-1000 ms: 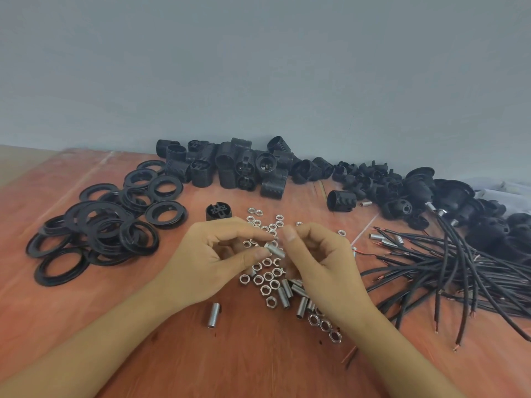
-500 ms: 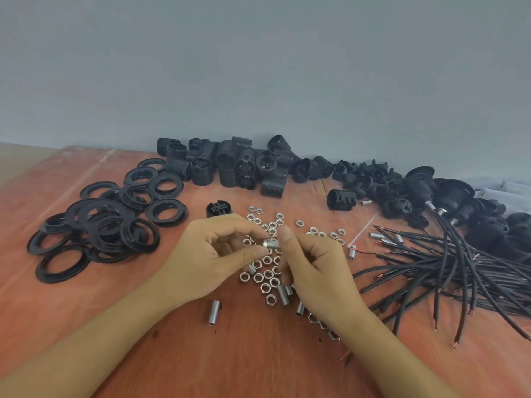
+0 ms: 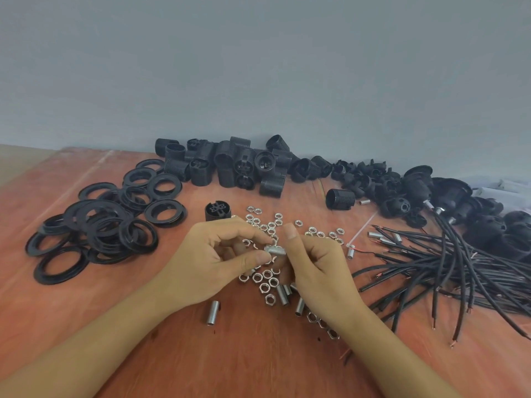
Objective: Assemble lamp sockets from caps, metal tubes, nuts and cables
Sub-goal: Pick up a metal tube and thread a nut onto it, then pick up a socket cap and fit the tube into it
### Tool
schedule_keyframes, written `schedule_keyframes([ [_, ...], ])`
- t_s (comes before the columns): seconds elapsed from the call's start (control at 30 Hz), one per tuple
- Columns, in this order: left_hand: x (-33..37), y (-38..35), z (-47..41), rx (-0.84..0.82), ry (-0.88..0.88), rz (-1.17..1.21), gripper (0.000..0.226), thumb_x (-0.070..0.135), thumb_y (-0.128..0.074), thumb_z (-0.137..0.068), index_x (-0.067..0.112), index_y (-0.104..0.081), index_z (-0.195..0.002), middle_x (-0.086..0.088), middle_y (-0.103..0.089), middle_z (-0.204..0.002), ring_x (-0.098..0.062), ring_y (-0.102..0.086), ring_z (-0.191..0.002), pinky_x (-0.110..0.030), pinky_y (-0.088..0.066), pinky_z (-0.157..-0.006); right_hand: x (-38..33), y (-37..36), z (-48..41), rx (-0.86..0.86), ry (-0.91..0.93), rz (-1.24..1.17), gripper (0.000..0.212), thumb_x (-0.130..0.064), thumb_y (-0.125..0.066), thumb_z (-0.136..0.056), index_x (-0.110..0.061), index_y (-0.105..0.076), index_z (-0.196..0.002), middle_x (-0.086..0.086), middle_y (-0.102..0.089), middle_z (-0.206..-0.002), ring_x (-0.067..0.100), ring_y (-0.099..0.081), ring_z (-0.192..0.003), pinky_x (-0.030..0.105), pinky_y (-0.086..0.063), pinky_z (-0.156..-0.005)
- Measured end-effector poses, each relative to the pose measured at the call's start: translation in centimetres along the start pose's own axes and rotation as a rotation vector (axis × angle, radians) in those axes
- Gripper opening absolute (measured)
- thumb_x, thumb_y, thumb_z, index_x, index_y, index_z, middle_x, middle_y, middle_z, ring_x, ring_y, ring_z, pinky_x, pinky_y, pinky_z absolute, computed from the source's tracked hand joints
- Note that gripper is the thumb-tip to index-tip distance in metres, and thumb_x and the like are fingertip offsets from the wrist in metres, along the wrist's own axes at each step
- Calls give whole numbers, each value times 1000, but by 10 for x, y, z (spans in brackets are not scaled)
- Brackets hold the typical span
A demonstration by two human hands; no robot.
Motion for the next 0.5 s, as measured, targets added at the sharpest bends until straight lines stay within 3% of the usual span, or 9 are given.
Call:
schedule_keyframes([
  [0.1, 1, 0, 0, -1, -13, 9, 18, 34, -74, -77, 30, -74, -94, 1, -69, -81, -16, -64, -56, -37, -53, -50, 2, 2, -1, -44, -5, -48, 35, -45, -60, -89, -15, -65, -71, 6, -61, -57, 18, -53, -45, 36, -44, -45],
  [0.23, 0, -1, 1, -11, 10, 14, 19, 36, -74, -76, 31, -73, -95, 7, -68, -78, -14, -64, -56, -36, -53, -51, 4, 2, 0, -46, 66, 68, 48, -50, -49, -97, -22, -62, -60, 3, -58, -49, 14, -51, -42, 24, -42, -46],
  [0.33, 0, 0, 0, 6, 2, 17, 17, 30, -76, -77, 28, -74, -94, 3, -69, -81, -15, -66, -56, -36, -54, -51, 3, 5, -2, -40, 68, 41, 27, -47, -60, -92, -30, -65, -72, -6, -59, -57, 6, -50, -50, 19, -42, -50],
  [0.43, 1, -1, 1, -11, 12, 15, 19, 33, -74, -76, 29, -74, -95, 2, -69, -80, -17, -66, -56, -36, -54, -52, 4, 5, -2, -53, 76, 68, 44, -50, -51, -96, -22, -61, -62, 0, -57, -51, 7, -49, -45, 22, -41, -46],
  [0.5, 2, -3, 2, -18, 17, 28, 19, 34, -73, -76, 30, -73, -94, 3, -69, -80, -19, -66, -55, -33, -54, -52, 2, 2, -1, -70, 76, 29, 45, -50, -48, -98, -22, -58, -64, 2, -55, -51, 13, -50, -44, 32, -42, -44],
])
Point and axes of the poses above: each hand's wrist, its own z-axis away from the middle knuckle, its own y-axis out of the back of the hand, x = y × z, the point moved 3 cm from there along -z, towards the middle knuckle
